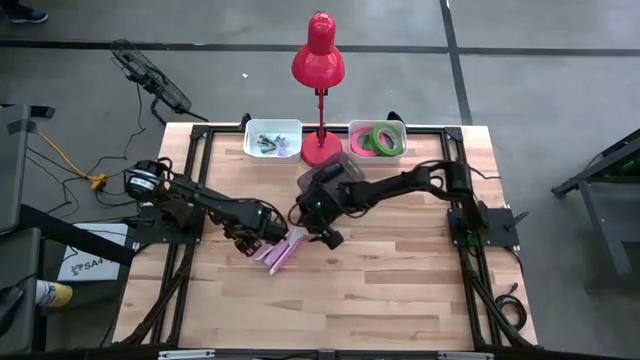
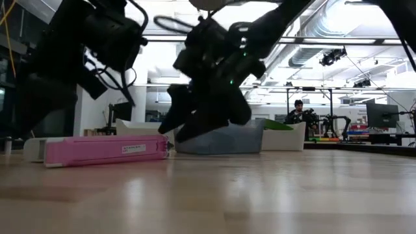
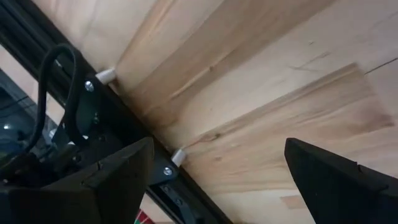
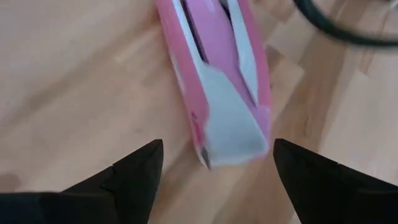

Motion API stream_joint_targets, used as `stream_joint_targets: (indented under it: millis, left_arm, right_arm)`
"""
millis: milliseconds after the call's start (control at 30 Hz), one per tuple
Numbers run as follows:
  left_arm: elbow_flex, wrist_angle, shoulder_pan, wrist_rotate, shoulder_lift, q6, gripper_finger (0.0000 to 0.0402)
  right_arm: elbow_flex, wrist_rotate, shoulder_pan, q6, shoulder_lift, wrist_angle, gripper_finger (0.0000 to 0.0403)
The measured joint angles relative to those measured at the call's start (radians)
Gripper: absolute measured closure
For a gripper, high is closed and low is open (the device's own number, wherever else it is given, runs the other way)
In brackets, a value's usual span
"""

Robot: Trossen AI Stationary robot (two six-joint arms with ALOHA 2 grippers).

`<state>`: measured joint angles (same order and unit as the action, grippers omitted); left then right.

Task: Pick and place Stapler, Stapler remover, tape
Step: Put the pink stapler into the black bin

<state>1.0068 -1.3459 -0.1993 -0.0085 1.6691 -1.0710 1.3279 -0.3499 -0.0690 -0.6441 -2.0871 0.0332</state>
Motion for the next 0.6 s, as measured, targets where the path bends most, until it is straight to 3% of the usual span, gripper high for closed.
stream_joint_targets:
  millis: [400, 600]
  left_arm:
    - [-0.040, 0.016, 0.000, 0.001, 0.000, -0.008, 0.0046]
    - [-0.040, 0.040, 0.000, 0.007, 0.000, -0.008, 0.0046]
  right_arm:
    - [0.035, -0.059, -0.028, -0.045, -0.019, 0.004, 0.0106]
    - [0.088, -0.040, -0.011, -0.045, -0.085, 0.008, 0.0106]
